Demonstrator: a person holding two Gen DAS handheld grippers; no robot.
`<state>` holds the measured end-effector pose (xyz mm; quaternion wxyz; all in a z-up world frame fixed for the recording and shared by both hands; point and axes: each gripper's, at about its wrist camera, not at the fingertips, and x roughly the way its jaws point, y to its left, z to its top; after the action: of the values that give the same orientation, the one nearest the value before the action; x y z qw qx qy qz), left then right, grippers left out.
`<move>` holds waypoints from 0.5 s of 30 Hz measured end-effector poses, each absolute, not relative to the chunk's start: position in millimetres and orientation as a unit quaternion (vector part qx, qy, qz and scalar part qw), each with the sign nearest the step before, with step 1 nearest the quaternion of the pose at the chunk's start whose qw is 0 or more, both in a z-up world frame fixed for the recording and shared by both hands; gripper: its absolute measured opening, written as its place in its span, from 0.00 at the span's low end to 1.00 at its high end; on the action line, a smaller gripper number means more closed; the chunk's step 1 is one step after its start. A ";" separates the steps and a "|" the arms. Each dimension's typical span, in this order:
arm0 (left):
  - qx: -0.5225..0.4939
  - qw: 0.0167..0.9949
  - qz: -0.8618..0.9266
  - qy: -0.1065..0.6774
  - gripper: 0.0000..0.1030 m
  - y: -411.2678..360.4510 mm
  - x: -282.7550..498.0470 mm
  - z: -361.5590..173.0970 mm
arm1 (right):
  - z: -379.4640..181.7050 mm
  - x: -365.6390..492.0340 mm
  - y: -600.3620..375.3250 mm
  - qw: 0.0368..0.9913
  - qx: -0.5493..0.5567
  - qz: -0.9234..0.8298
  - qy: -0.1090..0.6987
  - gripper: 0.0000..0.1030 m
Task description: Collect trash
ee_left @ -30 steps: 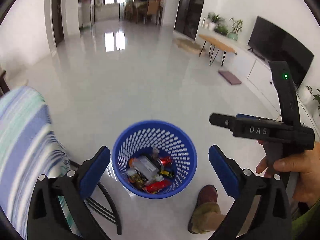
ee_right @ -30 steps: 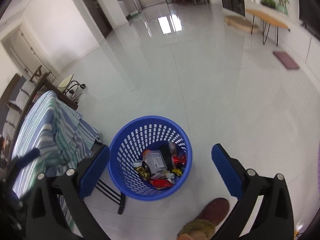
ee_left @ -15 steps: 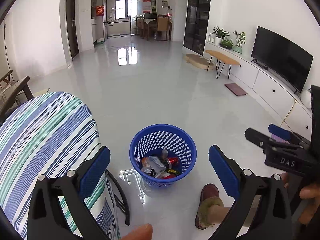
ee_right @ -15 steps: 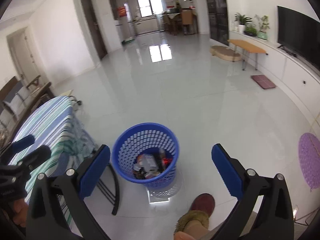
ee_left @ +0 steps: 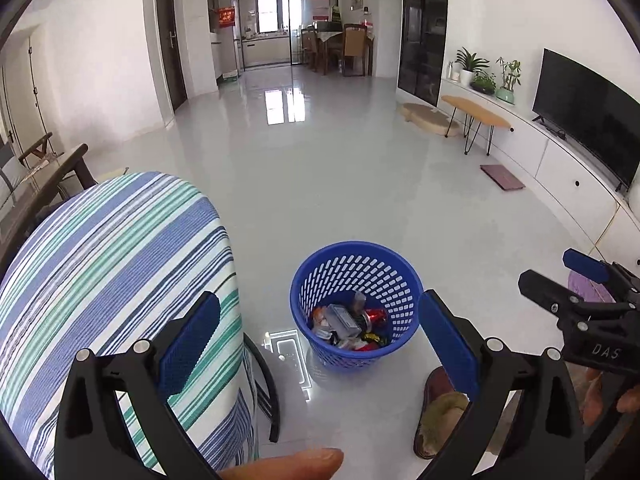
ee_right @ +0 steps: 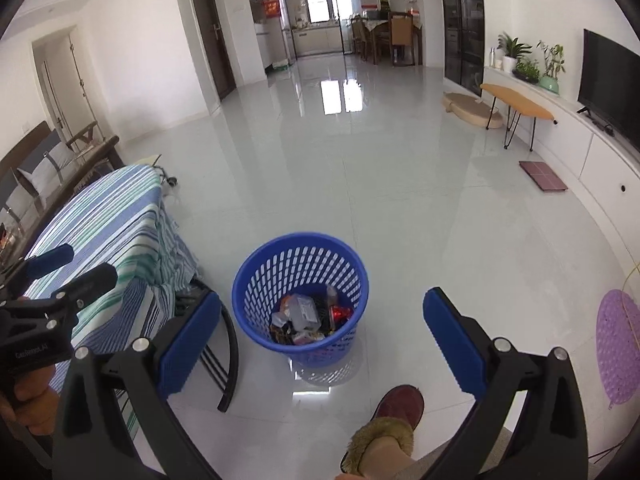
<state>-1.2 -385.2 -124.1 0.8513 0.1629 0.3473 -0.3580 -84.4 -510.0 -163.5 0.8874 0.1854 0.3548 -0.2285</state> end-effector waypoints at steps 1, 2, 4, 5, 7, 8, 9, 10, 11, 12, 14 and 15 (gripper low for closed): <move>0.166 0.849 -0.358 0.351 0.95 -386.3 -0.5 -125.6 | -164.6 -84.7 -510.1 0.888 0.194 -0.219 0.354 0.96; 0.170 0.847 -0.357 0.355 0.95 -387.9 0.0 -127.6 | -165.3 -84.8 -510.2 0.889 0.201 -0.211 0.353 0.95; 0.181 0.842 -0.354 0.364 0.95 -392.5 1.0 -132.1 | -165.9 -84.3 -510.4 0.889 0.210 -0.205 0.352 0.95; 0.185 0.839 -0.354 0.369 0.95 -394.3 1.5 -134.6 | -165.9 -83.7 -509.7 0.889 0.209 -0.205 0.353 0.95; 0.188 0.836 -0.354 0.375 0.95 -395.3 2.7 -138.4 | -166.9 -83.4 -509.4 0.886 0.206 -0.211 0.357 0.95; 0.190 0.833 -0.355 0.378 0.95 -396.4 3.0 -140.0 | -167.4 -83.7 -509.3 0.885 0.207 -0.213 0.358 0.95; 0.192 0.832 -0.356 0.381 0.95 -397.5 3.0 -141.4 | -167.9 -84.0 -508.8 0.884 0.208 -0.215 0.360 0.95; 0.194 0.831 -0.356 0.381 0.95 -398.5 2.9 -142.5 | -168.2 -84.4 -507.8 0.883 0.207 -0.216 0.362 0.95; 0.196 0.830 -0.355 0.382 0.95 -400.0 2.7 -143.8 | -168.2 -84.4 -507.3 0.882 0.207 -0.217 0.364 0.95; 0.197 0.829 -0.355 0.384 0.95 -400.9 3.1 -144.8 | -168.0 -84.3 -506.8 0.882 0.206 -0.216 0.365 0.95; 0.197 0.828 -0.356 0.387 0.95 -403.1 4.4 -146.4 | -168.8 -83.6 -504.7 0.881 0.205 -0.215 0.369 0.95; 0.197 0.828 -0.355 0.388 0.95 -404.3 5.2 -147.0 | -168.8 -83.2 -503.7 0.881 0.204 -0.214 0.370 0.95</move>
<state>5.2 -404.3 -147.0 0.8276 0.1967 0.3881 -0.3547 -83.2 -503.7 -168.8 0.8806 0.2040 0.3703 -0.2141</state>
